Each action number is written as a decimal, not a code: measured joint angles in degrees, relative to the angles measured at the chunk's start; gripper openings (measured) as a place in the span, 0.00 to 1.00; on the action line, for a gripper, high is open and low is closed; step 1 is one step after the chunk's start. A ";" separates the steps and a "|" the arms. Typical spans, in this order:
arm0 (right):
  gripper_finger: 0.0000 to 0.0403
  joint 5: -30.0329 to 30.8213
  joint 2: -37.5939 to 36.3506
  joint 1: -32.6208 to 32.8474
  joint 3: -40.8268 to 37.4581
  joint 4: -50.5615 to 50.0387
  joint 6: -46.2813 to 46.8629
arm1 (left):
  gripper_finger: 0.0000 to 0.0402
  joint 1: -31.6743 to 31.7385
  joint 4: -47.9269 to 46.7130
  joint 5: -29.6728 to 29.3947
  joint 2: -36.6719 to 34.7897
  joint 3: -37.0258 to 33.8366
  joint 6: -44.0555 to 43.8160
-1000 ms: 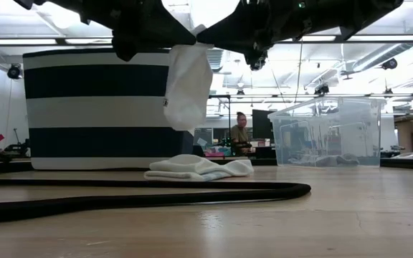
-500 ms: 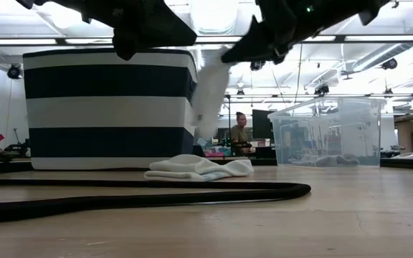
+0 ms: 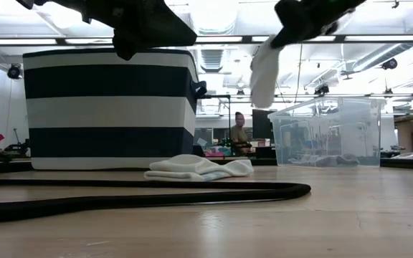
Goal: Pick & Place Cloths
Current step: Put the left white sock into the transparent bin, then put the white sock into the transparent bin, then return To Home Position
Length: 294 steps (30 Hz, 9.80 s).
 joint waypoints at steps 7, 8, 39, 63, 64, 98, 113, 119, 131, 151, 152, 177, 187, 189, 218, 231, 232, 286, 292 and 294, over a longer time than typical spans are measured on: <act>0.03 14.96 -9.16 -0.25 0.02 -5.11 -0.16 | 0.14 0.00 0.00 0.00 0.00 0.00 -0.09; 0.03 15.90 -10.11 -0.50 0.02 -6.07 -0.17 | 0.14 0.00 -0.01 0.01 0.00 0.00 -0.09; 0.39 -0.08 -6.45 -20.65 -1.46 -29.48 26.30 | 0.14 0.13 -2.66 -6.14 -0.02 -0.44 -1.62; 0.61 -6.62 2.09 -2.82 -1.49 -12.47 22.07 | 0.55 10.97 -5.21 1.97 10.57 -1.82 -9.47; 0.60 -6.62 1.89 -2.37 -1.49 -12.45 22.04 | 0.58 11.47 -5.18 4.17 11.21 -1.77 -9.63; 0.60 -6.60 1.73 -0.61 -1.49 -9.85 20.79 | 0.36 15.20 -10.31 19.76 27.56 6.11 1.47; 0.64 -10.32 1.75 -0.59 -1.49 -9.82 20.75 | 0.09 14.22 -12.36 17.42 24.48 7.37 2.95; 0.65 -19.37 1.75 -0.61 -1.55 -8.24 16.43 | 0.08 12.78 -12.39 17.39 19.97 7.09 2.93; 0.56 -46.97 1.79 -0.61 -5.27 7.32 4.38 | 0.08 9.25 -10.88 16.56 13.50 6.88 2.87; 0.61 -47.39 7.15 -0.61 -5.69 11.57 1.14 | 0.09 8.59 3.40 12.71 13.14 6.94 -2.43; 0.61 -47.41 8.01 -0.61 -5.42 12.43 0.39 | 0.09 8.59 3.41 12.39 13.14 6.85 -2.43; 0.12 -43.79 16.50 -0.63 2.62 4.46 -0.07 | 0.10 8.22 3.48 12.33 13.14 6.23 -2.62; 0.06 -40.39 16.48 -0.57 2.62 4.42 -0.33 | 0.11 8.24 3.60 11.86 13.14 6.23 -3.59; 0.06 -37.21 16.35 -0.55 2.63 4.11 0.66 | 0.11 8.38 3.86 11.41 13.14 6.27 -3.59; 0.06 -22.03 13.55 -0.70 2.51 -6.35 9.01 | 0.55 8.31 2.03 10.17 12.83 6.16 -6.47; 0.06 4.12 1.50 -0.11 2.54 -23.58 21.37 | 0.61 8.33 1.95 10.03 12.83 6.16 -6.43; 0.06 6.08 0.02 -0.11 2.56 -23.93 21.42 | 0.61 8.33 1.94 10.03 12.83 6.16 -6.43; 0.22 -33.81 -2.11 -6.62 -7.47 5.14 7.85 | 0.22 8.36 2.84 11.19 12.81 6.23 -3.77; 0.03 -39.02 1.80 -5.29 -10.18 14.82 8.10 | 0.03 8.37 3.26 15.07 11.43 6.23 -0.24; 0.02 -39.87 2.65 -4.50 -10.73 17.56 8.02 | 0.03 8.43 3.45 15.10 10.62 5.91 1.86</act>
